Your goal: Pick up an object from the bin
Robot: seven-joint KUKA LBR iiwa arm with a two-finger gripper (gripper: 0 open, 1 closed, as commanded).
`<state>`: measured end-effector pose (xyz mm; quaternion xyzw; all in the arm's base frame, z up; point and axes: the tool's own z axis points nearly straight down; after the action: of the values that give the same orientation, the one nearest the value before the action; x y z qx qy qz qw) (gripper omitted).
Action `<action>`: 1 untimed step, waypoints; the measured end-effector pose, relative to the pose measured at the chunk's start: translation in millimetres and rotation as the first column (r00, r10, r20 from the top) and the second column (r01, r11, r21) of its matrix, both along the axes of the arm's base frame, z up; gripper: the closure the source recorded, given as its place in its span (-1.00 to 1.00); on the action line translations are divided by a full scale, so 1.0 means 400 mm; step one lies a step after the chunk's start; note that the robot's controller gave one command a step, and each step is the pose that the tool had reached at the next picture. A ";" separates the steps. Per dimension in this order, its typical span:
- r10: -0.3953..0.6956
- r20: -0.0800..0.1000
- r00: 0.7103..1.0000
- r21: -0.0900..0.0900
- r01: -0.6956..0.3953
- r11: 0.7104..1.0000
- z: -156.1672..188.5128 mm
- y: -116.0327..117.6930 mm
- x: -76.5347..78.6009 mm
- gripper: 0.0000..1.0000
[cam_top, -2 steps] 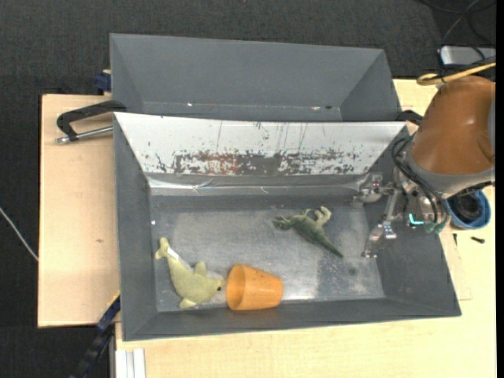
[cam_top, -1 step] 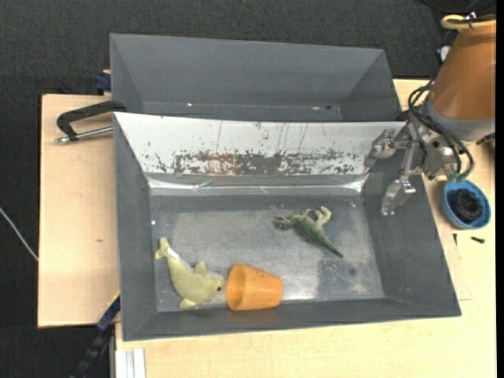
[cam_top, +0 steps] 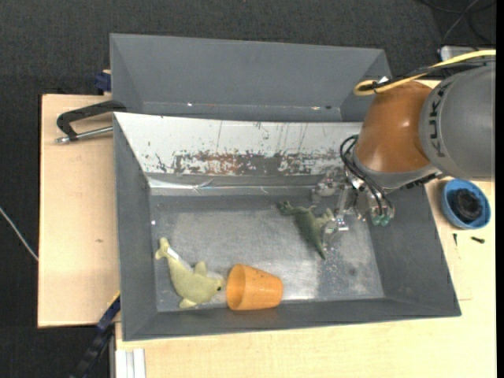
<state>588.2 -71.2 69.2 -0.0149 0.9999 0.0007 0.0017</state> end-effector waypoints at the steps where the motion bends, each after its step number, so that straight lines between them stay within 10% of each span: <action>1: -0.001 0.010 1.000 -0.001 0.001 1.000 0.015 -0.004 0.007 1.00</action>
Offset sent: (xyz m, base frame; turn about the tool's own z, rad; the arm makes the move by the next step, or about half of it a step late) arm 0.0000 0.0000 0.0000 0.0000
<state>591.1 -72.7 75.0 -0.0142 0.9999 -0.0001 0.0069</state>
